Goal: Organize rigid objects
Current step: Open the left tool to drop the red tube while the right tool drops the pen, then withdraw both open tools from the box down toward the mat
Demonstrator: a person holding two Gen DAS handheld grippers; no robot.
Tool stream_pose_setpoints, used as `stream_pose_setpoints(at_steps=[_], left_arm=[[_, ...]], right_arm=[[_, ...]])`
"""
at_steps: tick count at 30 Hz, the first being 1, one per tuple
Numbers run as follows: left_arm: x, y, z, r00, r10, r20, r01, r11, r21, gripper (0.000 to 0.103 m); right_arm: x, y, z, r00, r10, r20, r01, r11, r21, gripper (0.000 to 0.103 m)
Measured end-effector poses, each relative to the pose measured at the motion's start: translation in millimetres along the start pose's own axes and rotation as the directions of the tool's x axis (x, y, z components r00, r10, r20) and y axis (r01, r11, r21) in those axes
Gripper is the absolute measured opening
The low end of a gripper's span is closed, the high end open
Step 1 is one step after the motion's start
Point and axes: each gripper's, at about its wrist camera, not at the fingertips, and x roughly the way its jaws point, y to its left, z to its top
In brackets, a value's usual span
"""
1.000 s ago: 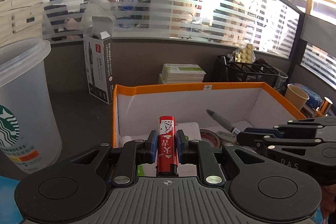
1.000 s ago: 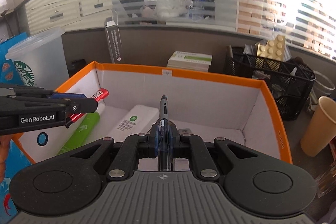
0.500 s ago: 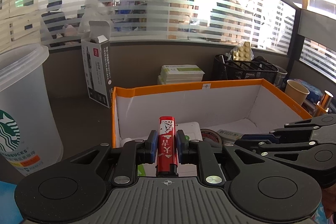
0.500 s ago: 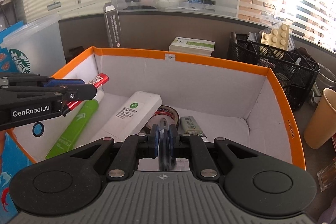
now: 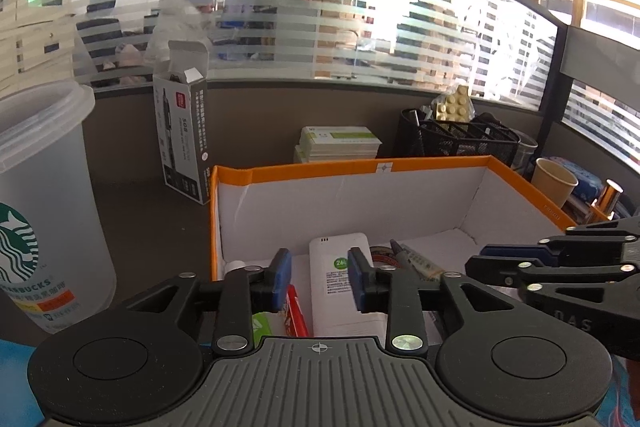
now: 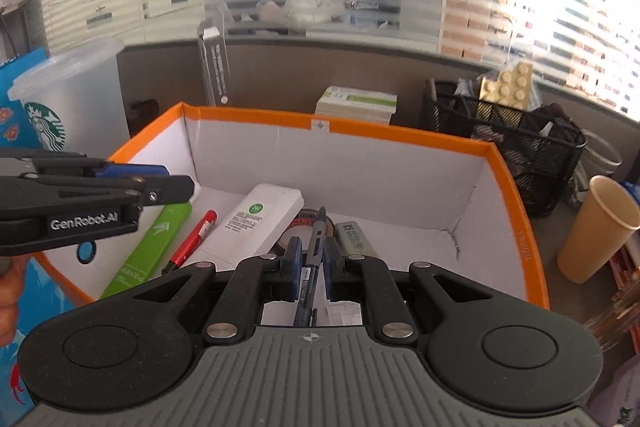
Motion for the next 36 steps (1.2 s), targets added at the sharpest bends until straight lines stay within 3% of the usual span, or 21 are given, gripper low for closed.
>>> stream_pose_setpoints(at_steps=[4, 7, 8, 10, 12, 13, 15, 18, 23, 29, 36], left_arm=[[-16.8, 0.3, 0.6, 0.999, 0.003, 0.040, -0.003, 1.000, -0.002, 0.061], [-32.8, 2.6, -1.7, 0.998, 0.016, 0.065, -0.016, 1.000, -0.001, 0.071], [-39.2, 4.7, -3.2, 0.997, 0.022, 0.075, -0.021, 1.000, -0.006, 0.073], [-53.8, 10.7, -8.2, 0.994, 0.041, 0.100, -0.039, 0.999, -0.025, 0.091], [-70.1, 16.3, -14.4, 0.989, 0.070, 0.127, -0.065, 0.997, -0.042, 0.098], [-78.7, 18.6, -18.3, 0.987, 0.083, 0.139, -0.077, 0.996, -0.046, 0.099], [-92.3, 21.4, -25.3, 0.985, 0.098, 0.145, -0.093, 0.995, -0.043, 0.100], [-108.4, 22.2, -38.3, 0.982, 0.111, 0.150, -0.106, 0.994, -0.042, 0.102], [-109.4, 18.9, -60.6, 0.989, 0.111, 0.099, -0.109, 0.994, -0.026, 0.103], [-90.8, 10.4, -82.3, 0.994, 0.111, 0.003, -0.111, 0.994, 0.011, 0.103], [-86.3, 19.8, -89.8, 0.989, 0.147, -0.033, -0.148, 0.989, -0.022, 0.103]], right_arm=[[-26.8, 2.3, -0.7, 0.999, -0.009, 0.046, 0.009, 1.000, 0.002, 0.017], [-48.9, 4.8, -3.9, 0.997, -0.009, 0.079, 0.008, 1.000, 0.007, 0.019], [-55.5, 5.5, -5.1, 0.996, -0.006, 0.089, 0.006, 1.000, 0.008, 0.022], [-69.5, 7.2, -9.2, 0.994, -0.002, 0.106, 0.001, 1.000, 0.014, 0.028], [-85.2, 9.9, -16.4, 0.991, -0.002, 0.133, 0.001, 1.000, 0.011, 0.041], [-93.6, 11.1, -21.0, 0.989, -0.002, 0.147, 0.001, 1.000, 0.008, 0.046], [-109.2, 13.4, -32.1, 0.985, 0.003, 0.174, -0.003, 1.000, 0.002, 0.067], [-124.7, 17.4, -52.4, 0.983, 0.005, 0.183, -0.002, 1.000, -0.019, 0.082], [-108.6, 17.1, -91.9, 0.997, 0.040, 0.072, -0.038, 0.999, -0.019, 0.087], [-63.6, -2.8, -110.4, 0.999, 0.041, -0.026, -0.039, 0.997, 0.071, 0.087], [-33.9, -7.0, -111.0, 0.989, 0.151, -0.009, -0.149, 0.985, 0.088, 0.088]])
